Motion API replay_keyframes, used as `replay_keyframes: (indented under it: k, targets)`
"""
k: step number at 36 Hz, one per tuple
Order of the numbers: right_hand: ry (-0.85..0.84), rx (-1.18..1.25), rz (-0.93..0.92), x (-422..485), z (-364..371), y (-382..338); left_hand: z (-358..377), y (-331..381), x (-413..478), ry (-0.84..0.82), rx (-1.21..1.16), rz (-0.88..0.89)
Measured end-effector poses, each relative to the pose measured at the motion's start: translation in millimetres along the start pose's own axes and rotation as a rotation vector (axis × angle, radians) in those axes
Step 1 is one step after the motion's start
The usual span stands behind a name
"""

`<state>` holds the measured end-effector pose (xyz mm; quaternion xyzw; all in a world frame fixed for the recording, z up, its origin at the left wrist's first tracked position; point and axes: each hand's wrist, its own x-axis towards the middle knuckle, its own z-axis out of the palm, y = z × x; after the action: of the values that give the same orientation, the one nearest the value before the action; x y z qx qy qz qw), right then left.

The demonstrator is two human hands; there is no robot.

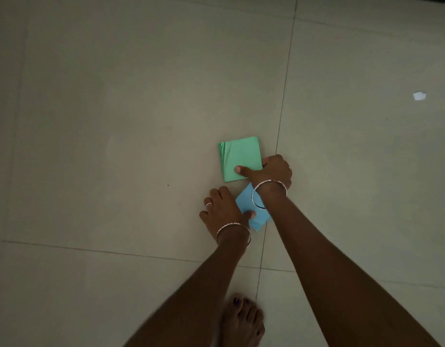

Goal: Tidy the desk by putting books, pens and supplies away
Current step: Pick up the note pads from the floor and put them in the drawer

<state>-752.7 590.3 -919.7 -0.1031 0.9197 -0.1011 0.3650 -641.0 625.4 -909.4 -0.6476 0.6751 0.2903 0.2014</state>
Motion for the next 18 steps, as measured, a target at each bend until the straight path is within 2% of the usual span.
replay_keyframes:
  k: [4, 6, 8, 11, 12, 18]
  targets:
    - [-0.072, 0.029, -0.046, 5.9, -14.1, 0.7, -7.3, -0.9, 0.8, -0.017, -0.088, -0.036]
    - [-0.077, 0.113, -0.035, 5.5, -20.7, 4.6, -6.1, -5.8, -0.6, -0.010, -0.222, -0.001]
    - [-0.108, 0.315, -0.011, 4.0, -27.3, 10.7, -6.7, -12.2, -4.3, -0.027, -0.435, 0.012]
    - [-0.270, 0.871, 0.146, -9.0, -40.1, 18.1, -11.4, -20.3, -9.1, -0.094, -0.649, -0.046]
    - [-0.299, 0.989, 0.200, -16.7, -46.8, 19.3, -16.4, -22.6, -11.9, -0.117, -0.690, -0.085]
    - [-0.218, 1.248, 0.338, -64.8, -85.9, 29.4, -64.1, -39.8, -39.7, -0.207, -1.183, -0.320]
